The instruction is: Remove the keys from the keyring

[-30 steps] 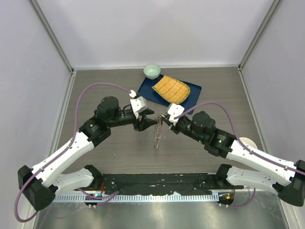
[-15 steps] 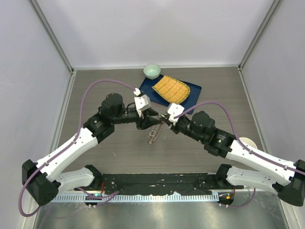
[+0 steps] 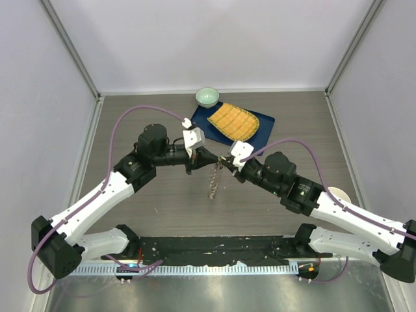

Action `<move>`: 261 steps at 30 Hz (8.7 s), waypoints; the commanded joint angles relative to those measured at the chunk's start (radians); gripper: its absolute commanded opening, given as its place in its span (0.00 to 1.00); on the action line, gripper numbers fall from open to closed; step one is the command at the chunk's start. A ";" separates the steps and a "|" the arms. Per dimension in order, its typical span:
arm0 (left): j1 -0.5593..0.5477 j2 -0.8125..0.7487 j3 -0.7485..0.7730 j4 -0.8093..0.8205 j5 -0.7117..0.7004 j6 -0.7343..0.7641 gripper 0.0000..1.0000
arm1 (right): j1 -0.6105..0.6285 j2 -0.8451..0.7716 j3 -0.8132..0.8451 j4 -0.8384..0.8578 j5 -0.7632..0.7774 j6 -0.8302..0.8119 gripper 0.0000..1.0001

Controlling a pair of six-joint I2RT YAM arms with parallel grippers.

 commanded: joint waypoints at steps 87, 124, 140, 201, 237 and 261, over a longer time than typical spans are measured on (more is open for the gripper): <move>-0.021 0.136 0.179 0.026 -0.018 -0.433 0.35 | 0.002 -0.072 -0.052 0.245 0.198 -0.009 0.01; -0.025 0.139 0.133 0.136 0.098 -0.442 0.00 | 0.000 -0.093 -0.079 0.254 0.227 0.003 0.01; -0.022 0.035 -0.006 0.611 0.230 -0.588 0.00 | -0.001 -0.145 -0.156 0.276 0.172 0.034 0.01; 0.001 -0.014 -0.083 0.303 0.519 -0.537 0.00 | -0.001 -0.055 -0.024 0.458 0.204 -0.245 0.01; 0.076 -0.045 0.018 -0.021 0.266 -0.321 0.00 | -0.001 -0.098 -0.050 0.328 0.114 -0.213 0.01; 0.116 -0.040 0.122 -0.179 -0.101 -0.166 0.42 | -0.001 -0.073 0.011 0.308 0.091 -0.247 0.01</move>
